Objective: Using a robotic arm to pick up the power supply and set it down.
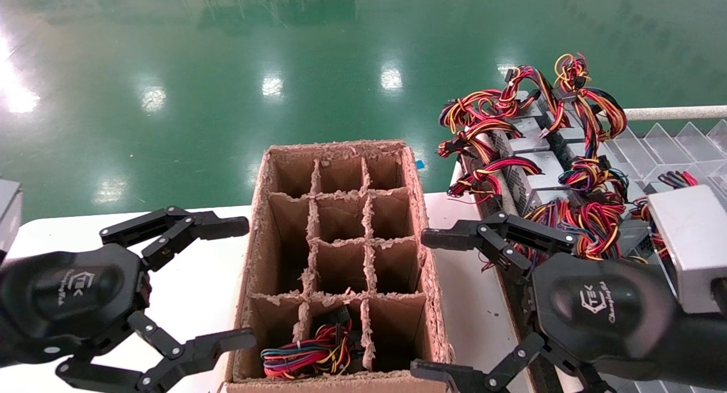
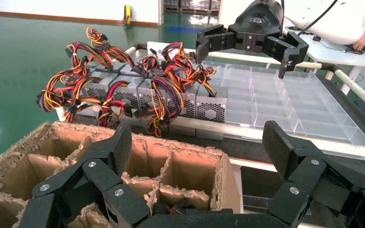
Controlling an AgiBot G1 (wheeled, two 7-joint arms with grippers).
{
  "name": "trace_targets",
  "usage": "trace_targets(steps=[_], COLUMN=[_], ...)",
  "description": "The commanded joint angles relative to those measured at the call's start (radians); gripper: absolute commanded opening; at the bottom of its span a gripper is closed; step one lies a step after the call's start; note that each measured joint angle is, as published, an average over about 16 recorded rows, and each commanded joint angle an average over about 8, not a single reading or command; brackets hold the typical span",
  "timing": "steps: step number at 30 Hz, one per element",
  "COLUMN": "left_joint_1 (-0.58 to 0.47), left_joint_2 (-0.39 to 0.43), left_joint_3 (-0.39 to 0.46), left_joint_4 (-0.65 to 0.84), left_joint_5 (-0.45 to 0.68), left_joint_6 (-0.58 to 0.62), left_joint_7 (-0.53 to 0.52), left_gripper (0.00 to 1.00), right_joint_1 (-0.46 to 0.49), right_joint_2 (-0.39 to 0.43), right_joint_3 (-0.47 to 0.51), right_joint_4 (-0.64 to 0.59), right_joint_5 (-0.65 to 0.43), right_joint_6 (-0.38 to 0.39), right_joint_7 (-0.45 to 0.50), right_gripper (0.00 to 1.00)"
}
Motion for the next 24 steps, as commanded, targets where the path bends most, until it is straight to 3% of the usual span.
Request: trace_targets(steps=[1,8,17,24], left_joint_1=[0.0,0.0,0.0,0.0], left_joint_2=[0.0,0.0,0.0,0.0], left_joint_3=[0.0,0.0,0.0,0.0], left_joint_4=[0.0,0.0,0.0,0.0], left_joint_5=[0.0,0.0,0.0,0.0], left_joint_6=[0.0,0.0,0.0,0.0], left_joint_7=[0.0,0.0,0.0,0.0], left_gripper=[0.0,0.0,0.0,0.0], right_joint_1=[0.0,0.008,0.097,0.187], right_joint_2=[0.002,-0.054,-0.233,-0.356], right_joint_3=[0.001,-0.03,-0.131,-0.231], right_joint_4=[0.002,-0.054,-0.227,-0.36], right_joint_5=[0.003,-0.063,-0.199,-0.317], right_joint_6=[-0.001,0.009,-0.026,-0.065], right_joint_7=[0.003,-0.056,-0.162,-0.191], right_gripper=[1.0,1.0,1.0,1.0])
